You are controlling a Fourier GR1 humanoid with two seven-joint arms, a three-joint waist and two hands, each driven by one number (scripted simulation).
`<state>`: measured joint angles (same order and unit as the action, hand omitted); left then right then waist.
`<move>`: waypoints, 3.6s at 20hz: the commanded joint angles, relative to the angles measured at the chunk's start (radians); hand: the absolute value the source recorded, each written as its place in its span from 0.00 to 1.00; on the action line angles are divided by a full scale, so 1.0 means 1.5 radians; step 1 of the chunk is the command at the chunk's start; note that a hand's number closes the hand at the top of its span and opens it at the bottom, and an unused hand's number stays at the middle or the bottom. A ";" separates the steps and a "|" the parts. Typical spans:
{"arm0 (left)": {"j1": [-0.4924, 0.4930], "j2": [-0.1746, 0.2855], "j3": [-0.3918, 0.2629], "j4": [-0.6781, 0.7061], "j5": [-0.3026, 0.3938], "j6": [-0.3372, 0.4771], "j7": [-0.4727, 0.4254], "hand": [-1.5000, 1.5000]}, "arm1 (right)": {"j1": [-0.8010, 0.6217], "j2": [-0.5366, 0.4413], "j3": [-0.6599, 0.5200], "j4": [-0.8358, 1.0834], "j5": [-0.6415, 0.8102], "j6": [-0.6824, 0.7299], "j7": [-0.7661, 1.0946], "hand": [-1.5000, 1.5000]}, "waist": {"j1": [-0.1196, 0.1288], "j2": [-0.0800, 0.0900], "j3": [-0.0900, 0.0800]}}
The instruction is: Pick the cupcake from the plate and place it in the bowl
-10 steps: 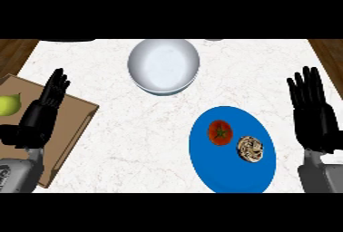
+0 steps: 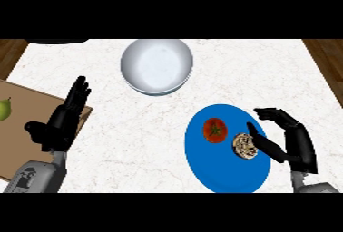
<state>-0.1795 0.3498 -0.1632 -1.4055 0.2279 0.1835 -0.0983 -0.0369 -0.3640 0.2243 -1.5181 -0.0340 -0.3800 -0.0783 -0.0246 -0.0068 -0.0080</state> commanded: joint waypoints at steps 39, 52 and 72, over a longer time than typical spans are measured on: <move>0.011 -0.104 0.020 -0.045 -0.085 -0.019 0.080 0.50 | 0.137 0.087 0.030 -0.334 0.363 0.108 0.518 0.00 | 0.014 0.004 0.005; 0.030 -0.145 0.023 -0.089 -0.127 -0.010 0.113 0.50 | 0.170 0.162 0.027 -0.353 0.321 0.085 0.441 0.00 | 0.015 0.004 0.005; 0.004 -0.146 0.074 -0.131 -0.140 -0.064 0.174 0.50 | 0.145 0.193 -0.033 -0.154 0.298 0.068 0.317 0.00 | 0.016 0.004 0.005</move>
<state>-0.1535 0.1130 -0.0791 -1.5605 0.0093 0.1025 0.1072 0.1946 -0.0697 0.1674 -1.7532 0.3622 -0.2769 0.3382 -0.0012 0.0001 0.0001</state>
